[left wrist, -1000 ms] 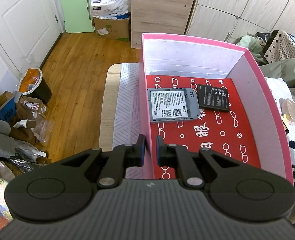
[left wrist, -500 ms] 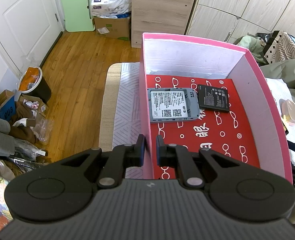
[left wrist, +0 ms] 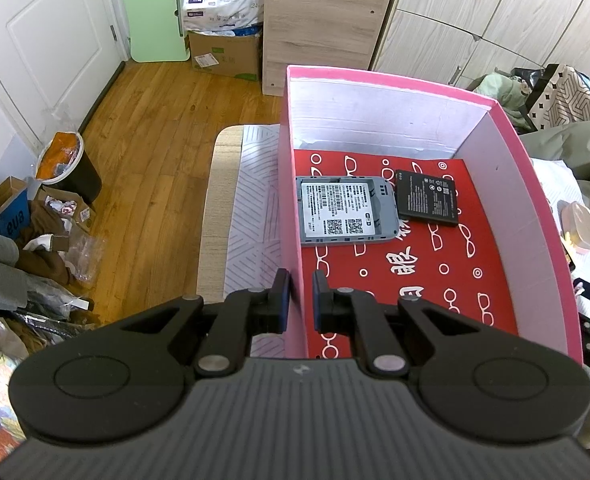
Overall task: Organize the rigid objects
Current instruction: 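Carry the purple star clip into the pink box and release it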
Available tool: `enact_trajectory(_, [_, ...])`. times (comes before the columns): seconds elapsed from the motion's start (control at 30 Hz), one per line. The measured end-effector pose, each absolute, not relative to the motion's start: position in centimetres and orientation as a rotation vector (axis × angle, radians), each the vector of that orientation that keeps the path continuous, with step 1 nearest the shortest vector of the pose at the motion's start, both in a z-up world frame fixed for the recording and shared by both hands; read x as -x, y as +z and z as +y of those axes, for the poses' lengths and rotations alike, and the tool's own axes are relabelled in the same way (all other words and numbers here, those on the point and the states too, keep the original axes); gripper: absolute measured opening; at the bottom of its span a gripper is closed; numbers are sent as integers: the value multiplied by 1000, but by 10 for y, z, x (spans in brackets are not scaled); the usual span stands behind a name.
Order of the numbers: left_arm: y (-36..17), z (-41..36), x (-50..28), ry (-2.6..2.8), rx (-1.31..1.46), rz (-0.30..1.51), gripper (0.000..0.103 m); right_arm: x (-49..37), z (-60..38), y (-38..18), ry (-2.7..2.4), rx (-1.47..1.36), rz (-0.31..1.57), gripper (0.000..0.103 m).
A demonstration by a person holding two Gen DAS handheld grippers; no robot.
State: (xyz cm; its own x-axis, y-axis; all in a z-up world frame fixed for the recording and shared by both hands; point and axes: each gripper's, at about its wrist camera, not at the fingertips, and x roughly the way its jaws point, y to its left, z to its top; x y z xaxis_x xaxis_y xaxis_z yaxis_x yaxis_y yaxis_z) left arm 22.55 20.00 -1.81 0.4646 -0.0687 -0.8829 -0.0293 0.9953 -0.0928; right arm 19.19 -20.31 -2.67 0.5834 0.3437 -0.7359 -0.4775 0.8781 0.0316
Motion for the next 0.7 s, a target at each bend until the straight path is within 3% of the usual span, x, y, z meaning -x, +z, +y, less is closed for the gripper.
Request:
enact_trajectory(0.5, [-18,199,-225,-26,87,1085,9,-189,-147,67,761,321,547,52])
enact_trajectory(0.7, [-19,200,-225,-26,102,1084,9,-222,-87,65,930,439,615,52])
